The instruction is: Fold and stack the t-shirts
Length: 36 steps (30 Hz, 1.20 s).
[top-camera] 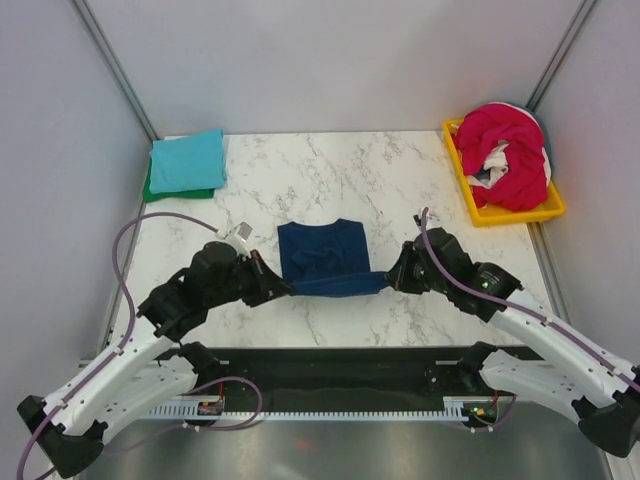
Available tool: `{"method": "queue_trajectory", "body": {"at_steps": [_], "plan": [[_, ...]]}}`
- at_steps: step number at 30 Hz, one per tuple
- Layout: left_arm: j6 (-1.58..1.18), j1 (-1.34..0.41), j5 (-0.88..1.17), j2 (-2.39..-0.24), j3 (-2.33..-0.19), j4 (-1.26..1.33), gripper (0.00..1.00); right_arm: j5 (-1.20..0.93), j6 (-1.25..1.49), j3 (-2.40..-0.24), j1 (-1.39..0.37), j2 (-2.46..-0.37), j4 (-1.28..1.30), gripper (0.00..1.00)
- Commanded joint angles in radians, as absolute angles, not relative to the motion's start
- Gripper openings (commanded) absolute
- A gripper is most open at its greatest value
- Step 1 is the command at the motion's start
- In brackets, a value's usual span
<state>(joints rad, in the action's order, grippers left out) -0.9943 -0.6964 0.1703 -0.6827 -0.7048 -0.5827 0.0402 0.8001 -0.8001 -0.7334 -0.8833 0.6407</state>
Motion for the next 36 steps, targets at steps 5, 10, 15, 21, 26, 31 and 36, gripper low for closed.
{"method": "queue_trajectory", "body": {"at_steps": [5, 10, 15, 21, 26, 31, 36], "plan": [[-0.954, -0.689, 0.043, -0.785, -0.889, -0.735, 0.02, 0.233, 0.726, -1.041, -0.733, -1.044, 0.752, 0.0], [-0.879, -0.647, 0.048, -0.908, -0.959, -0.732, 0.02, 0.25, 0.658, -1.153, -0.701, -1.193, 0.746, 0.0], [-0.805, -0.545, 0.103, -1.006, -1.003, -0.69, 0.02, 0.192, 0.586, -1.222, -0.617, -1.308, 0.7, 0.0], [-0.713, -0.422, 0.184, -1.118, -1.06, -0.66, 0.02, 0.16, 0.523, -1.324, -0.561, -1.445, 0.675, 0.0], [-0.663, -0.373, 0.21, -1.223, -1.114, -0.635, 0.02, 0.132, 0.489, -1.387, -0.517, -1.542, 0.643, 0.0], [-0.632, -0.319, 0.267, -1.379, -1.164, -0.586, 0.02, 0.1, 0.46, -1.469, -0.486, -1.675, 0.612, 0.0], [-0.609, -0.282, 0.299, -1.503, -1.212, -0.568, 0.02, 0.078, 0.434, -1.529, -0.465, -1.792, 0.586, 0.0]]}}
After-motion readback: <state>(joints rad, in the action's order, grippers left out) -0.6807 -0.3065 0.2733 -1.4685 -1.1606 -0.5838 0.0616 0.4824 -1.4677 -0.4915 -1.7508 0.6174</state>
